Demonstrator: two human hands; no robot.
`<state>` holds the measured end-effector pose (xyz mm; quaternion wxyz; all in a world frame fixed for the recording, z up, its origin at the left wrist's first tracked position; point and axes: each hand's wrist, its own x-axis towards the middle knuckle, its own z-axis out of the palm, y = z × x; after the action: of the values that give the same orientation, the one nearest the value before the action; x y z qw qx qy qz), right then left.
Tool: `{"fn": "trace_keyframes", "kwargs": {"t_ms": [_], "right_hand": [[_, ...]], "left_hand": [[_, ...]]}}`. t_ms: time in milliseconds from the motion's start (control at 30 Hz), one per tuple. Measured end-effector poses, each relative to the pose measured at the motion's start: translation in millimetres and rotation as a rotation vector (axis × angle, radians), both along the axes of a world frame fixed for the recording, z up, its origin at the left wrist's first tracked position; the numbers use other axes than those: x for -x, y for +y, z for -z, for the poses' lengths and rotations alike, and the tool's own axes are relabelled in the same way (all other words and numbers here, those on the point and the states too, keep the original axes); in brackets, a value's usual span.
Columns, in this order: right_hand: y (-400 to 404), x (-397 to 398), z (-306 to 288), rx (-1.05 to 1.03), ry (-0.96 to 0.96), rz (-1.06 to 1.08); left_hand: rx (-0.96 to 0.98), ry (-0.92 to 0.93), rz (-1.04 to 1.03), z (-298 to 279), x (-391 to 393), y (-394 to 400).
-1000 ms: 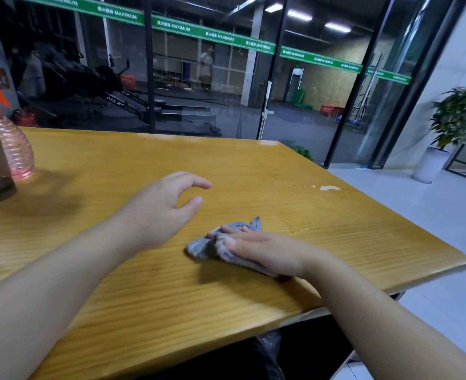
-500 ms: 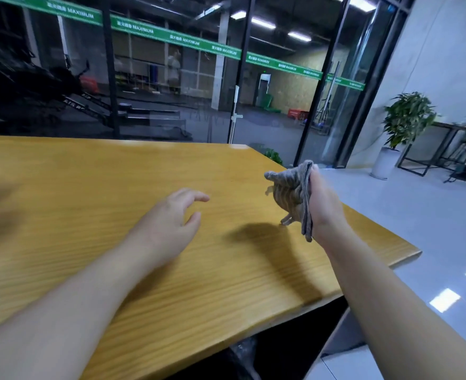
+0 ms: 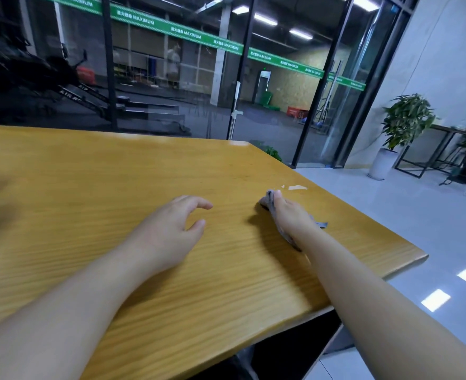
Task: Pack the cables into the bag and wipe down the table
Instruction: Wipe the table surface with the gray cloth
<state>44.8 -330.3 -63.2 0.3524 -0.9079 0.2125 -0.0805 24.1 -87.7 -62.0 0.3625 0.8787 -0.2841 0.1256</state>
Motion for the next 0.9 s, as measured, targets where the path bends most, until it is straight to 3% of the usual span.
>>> {"fn": "trace_keyframes", "kwargs": {"t_ms": [167,233,567,900], "right_hand": [[27.2,-10.0,15.4,0.412,0.239,-0.278],[31.4,-13.2,20.1,0.483,0.271,-0.303],[26.6,-20.6,6.2,0.533,0.383,-0.381],[26.9,-17.2,9.7,0.556,0.278,-0.435]], "left_hand": [[0.005,-0.020,0.009,3.0,-2.6,-1.5],[0.007,-0.028,0.010,4.7,-2.6,-2.5],[0.010,0.051,0.026,5.9,0.9,-7.7],[0.030,0.061,-0.001,5.9,4.6,-9.4]]}}
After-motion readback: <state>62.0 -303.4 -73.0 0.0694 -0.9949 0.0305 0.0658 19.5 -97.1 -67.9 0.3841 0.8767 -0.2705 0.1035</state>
